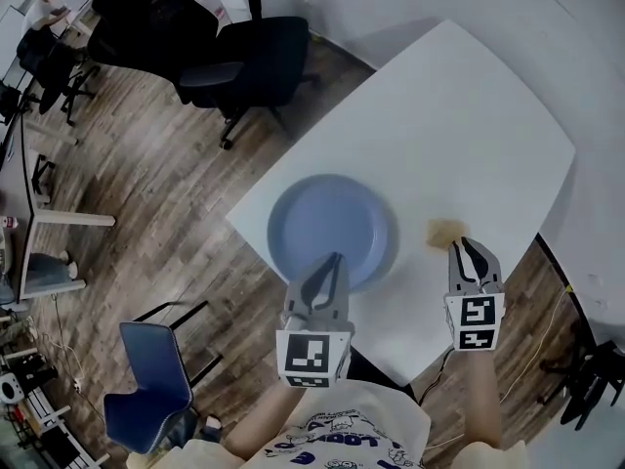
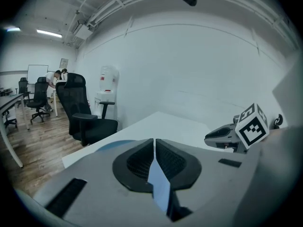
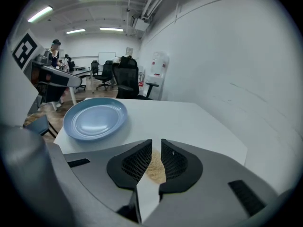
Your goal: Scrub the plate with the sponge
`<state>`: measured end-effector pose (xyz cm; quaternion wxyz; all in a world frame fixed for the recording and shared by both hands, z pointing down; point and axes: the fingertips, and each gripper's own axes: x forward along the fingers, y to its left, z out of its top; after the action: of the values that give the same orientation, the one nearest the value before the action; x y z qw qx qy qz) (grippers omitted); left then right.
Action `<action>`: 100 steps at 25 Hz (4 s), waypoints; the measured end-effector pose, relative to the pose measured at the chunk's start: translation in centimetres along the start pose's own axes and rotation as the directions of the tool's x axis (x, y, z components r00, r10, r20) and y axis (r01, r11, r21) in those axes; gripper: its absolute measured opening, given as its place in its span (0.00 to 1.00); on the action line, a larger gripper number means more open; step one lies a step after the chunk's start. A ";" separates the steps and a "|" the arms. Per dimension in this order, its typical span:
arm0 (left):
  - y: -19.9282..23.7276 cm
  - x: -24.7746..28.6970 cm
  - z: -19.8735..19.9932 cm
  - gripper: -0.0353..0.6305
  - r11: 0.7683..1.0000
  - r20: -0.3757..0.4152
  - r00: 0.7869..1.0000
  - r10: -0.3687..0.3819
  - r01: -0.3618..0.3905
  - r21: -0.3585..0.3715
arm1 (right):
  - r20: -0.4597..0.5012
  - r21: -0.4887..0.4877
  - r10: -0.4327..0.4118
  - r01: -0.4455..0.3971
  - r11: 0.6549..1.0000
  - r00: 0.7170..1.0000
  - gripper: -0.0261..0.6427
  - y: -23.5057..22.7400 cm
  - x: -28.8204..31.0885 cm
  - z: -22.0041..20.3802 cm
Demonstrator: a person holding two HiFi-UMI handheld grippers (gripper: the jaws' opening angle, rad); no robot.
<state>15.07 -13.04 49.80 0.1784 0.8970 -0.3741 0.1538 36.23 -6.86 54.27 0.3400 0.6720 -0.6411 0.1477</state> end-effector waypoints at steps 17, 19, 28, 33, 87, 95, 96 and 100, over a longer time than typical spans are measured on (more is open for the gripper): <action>1.7 3.5 -0.3 0.09 0.997 -0.080 0.994 -0.073 0.070 -0.042 | -0.332 -0.315 0.180 -0.288 0.904 0.926 0.26 0.1 4.5 -3.6; 2.0 3.7 -0.3 0.09 0.997 -0.083 0.994 -0.073 0.069 -0.046 | -0.361 -0.356 0.191 -0.324 0.877 0.913 0.26 0.3 4.7 -4.0; 3.5 4.5 -0.7 0.09 0.996 -0.101 0.993 -0.056 0.048 -0.077 | -0.538 -0.388 0.270 -0.519 0.761 0.798 0.26 1.0 5.5 -6.0; 3.5 4.6 -0.7 0.09 0.996 -0.105 0.993 -0.055 0.046 -0.082 | -0.570 -0.385 0.278 -0.550 0.741 0.773 0.26 1.2 6.3 -6.6; 12.2 -1.9 -8.4 0.11 0.947 -0.339 0.941 0.019 -0.125 -0.294 | -0.304 -0.172 0.469 -0.532 0.829 0.829 0.19 20.3 6.0 7.3; 13.5 -1.9 -10.9 0.24 0.932 -0.411 0.911 -0.016 -0.136 -0.337 | -0.346 -0.160 0.490 -0.565 0.809 0.800 0.19 22.9 6.6 6.2; 13.7 -1.9 -11.3 0.24 0.930 -0.419 0.908 -0.017 -0.139 -0.339 | -0.350 -0.156 0.492 -0.567 0.809 0.797 0.19 23.1 6.6 6.0; 13.9 -1.3 -12.5 0.24 0.921 -0.444 0.895 -0.039 -0.141 -0.364 | -0.366 -0.150 0.498 -0.578 0.802 0.786 0.19 24.0 6.8 5.7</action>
<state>2.30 -15.94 63.21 0.4282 0.7746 -0.3705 0.2816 12.75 -14.43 60.91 0.4621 0.3784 -0.7592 0.2586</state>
